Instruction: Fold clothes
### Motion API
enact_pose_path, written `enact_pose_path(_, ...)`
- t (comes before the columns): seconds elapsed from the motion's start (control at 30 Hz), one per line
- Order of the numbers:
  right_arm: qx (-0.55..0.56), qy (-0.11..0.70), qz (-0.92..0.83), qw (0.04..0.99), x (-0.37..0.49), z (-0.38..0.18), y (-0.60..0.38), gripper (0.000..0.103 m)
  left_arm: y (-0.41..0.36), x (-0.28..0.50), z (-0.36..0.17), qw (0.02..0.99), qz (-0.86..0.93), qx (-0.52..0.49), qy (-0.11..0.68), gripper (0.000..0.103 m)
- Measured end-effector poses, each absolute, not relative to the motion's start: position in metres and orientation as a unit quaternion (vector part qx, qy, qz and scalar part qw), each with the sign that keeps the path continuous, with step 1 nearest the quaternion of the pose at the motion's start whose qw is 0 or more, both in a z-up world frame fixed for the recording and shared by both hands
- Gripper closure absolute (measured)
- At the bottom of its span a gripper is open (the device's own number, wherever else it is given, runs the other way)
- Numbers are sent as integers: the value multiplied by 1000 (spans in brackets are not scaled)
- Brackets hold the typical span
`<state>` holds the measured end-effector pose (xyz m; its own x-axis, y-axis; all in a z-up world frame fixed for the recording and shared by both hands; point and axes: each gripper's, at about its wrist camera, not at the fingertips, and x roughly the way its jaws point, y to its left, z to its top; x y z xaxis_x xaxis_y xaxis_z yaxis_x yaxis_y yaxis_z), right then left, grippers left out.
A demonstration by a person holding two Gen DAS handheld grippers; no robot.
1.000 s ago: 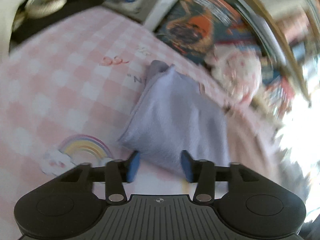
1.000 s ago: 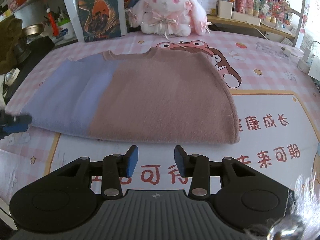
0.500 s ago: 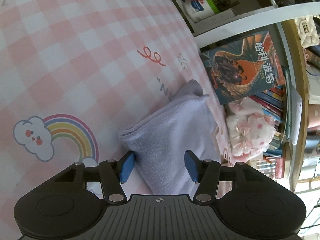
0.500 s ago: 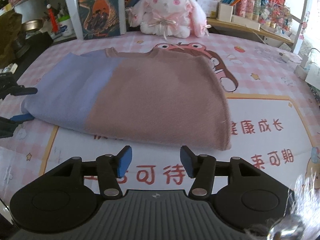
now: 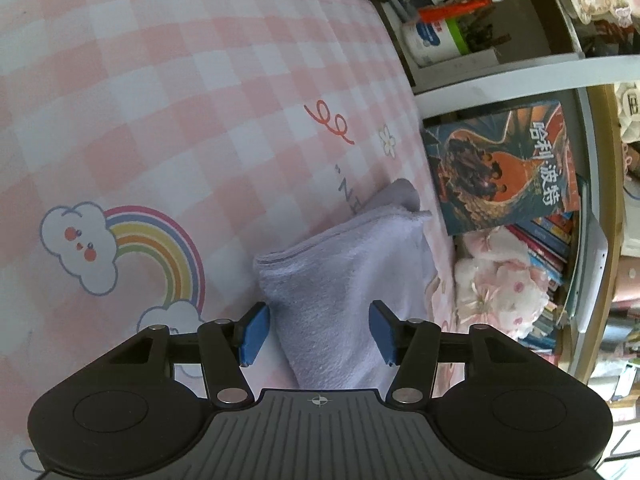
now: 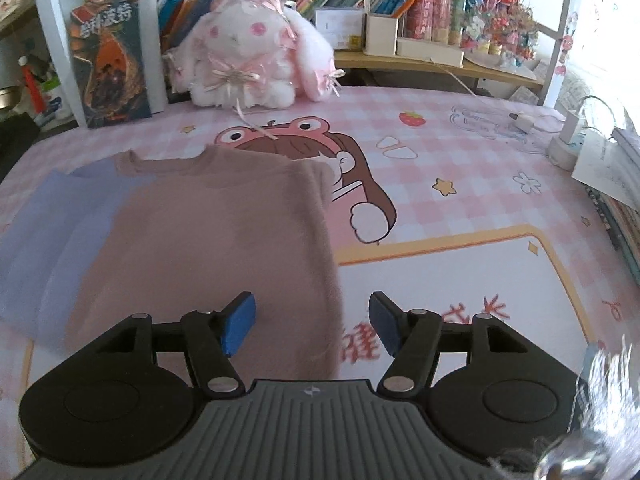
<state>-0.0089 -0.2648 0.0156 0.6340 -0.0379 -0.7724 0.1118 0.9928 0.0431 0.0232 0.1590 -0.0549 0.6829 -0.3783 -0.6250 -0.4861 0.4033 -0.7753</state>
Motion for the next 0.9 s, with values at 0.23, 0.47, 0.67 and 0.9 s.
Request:
enact_pose_path(0.23,37,451,3,892,13,0,-281,47,144,25,-48,754,82,-536,371,52)
enact_pose_path(0.47,49,457,58,886,20,-5,-294,53,127,24,-42,782,123,-500,352,89)
enact_pose_path(0.67,45,463,89,881,24,-4,-299,53,84,17,9,888,49,-356,286,95)
enact_pose_path(0.9,46,462,99,880,26,-6,-304,50,100,16,-7,866,58,-399,295,94)
